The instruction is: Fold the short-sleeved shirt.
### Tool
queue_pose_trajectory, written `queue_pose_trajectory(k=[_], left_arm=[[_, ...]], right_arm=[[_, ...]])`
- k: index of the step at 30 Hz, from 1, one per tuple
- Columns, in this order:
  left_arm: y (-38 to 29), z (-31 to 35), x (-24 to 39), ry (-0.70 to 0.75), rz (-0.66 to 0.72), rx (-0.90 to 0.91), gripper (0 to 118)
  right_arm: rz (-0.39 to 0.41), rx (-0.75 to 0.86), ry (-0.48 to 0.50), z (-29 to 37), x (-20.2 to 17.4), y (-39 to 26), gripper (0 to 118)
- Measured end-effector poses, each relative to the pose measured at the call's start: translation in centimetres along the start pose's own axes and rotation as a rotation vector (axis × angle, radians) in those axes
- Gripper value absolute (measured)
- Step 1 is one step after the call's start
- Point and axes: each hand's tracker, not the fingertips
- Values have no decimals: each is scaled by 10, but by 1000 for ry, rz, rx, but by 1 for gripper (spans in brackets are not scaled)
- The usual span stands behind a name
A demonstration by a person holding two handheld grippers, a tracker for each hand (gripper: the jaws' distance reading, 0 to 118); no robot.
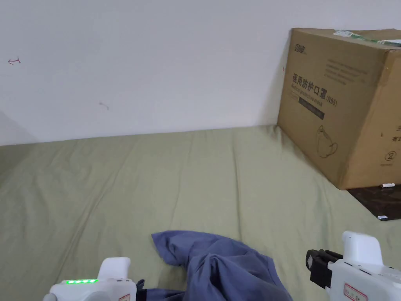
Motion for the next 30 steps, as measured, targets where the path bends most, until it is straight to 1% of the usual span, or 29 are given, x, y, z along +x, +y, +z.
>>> queue_pose_trajectory(k=[1, 2, 3, 4, 5, 7, 8, 9, 10, 11, 12, 13, 15, 16, 17, 19, 21, 23, 25, 26, 30], left_arm=[[-1, 9, -1, 8, -4, 10, 5], [-1, 16, -2, 14, -13, 12, 5], [-1, 22, -2, 19, -24, 17, 5], [-2, 29, -4, 28, -36, 24, 5], [-3, 36, -5, 35, -39, 35, 5], [-4, 45, -9, 35, -31, 52, 5], [-2, 49, -12, 33, -18, 56, 5], [-1, 51, -15, 32, -5, 57, 5], [-1, 55, -18, 31, 11, 61, 5], [-1, 58, -21, 35, 17, 66, 5], [0, 62, -24, 42, 17, 73, 5], [1, 68, -26, 58, 8, 89, 5], [4, 84, -33, 91, 0, 146, 5], [7, 94, -40, 88, 15, 158, 5], [11, 104, -46, 89, 38, 179, 5], [19, 124, -58, 89, 75, 214, 5], [25, 148, -60, 95, 90, 254, 5], [31, 169, -67, 91, 106, 288, 5], [39, 192, -67, 85, 113, 338, 5], [45, 203, -68, 93, 103, 368, 5], [72, 245, -73, 116, 68, 424, 5]], right_arm=[[-10, -50, -32, -14, 2, -2, 6], [-16, -137, -62, -31, 4, -5, 59], [-27, -227, -91, -50, 8, -8, 93], [-54, -287, -75, -66, 16, -18, 94], [-91, -311, -68, -78, 23, -26, 94], [-134, -417, -125, -102, 35, -40, 93], [-171, -469, -146, -110, 41, -46, 77], [-201, -511, -134, -112, 46, -51, 42], [-224, -524, -85, -111, 51, -55, 6], [-188, -502, -124, -107, 51, -54, 2], [-183, -457, -99, -96, 55, -47, 2], [-227, -455, -2, -89, 62, -39, 2], [-240, -446, 26, -67, 73, -24, 2], [-263, -421, 56, -55, 80, -14, 2], [-269, -381, 68, -40, 83, -1, 2], [-227, -314, 47, -13, 86, 24, 2], [-182, -256, 75, 11, 88, 48, 2], [-133, -196, 60, 34, 83, 69, 2], [-112, -156, 70, 51, 80, 89, 2], [-97, -138, 70, 64, 71, 97, 2], [-55, -94, 63, 91, 64, 137, 2]])
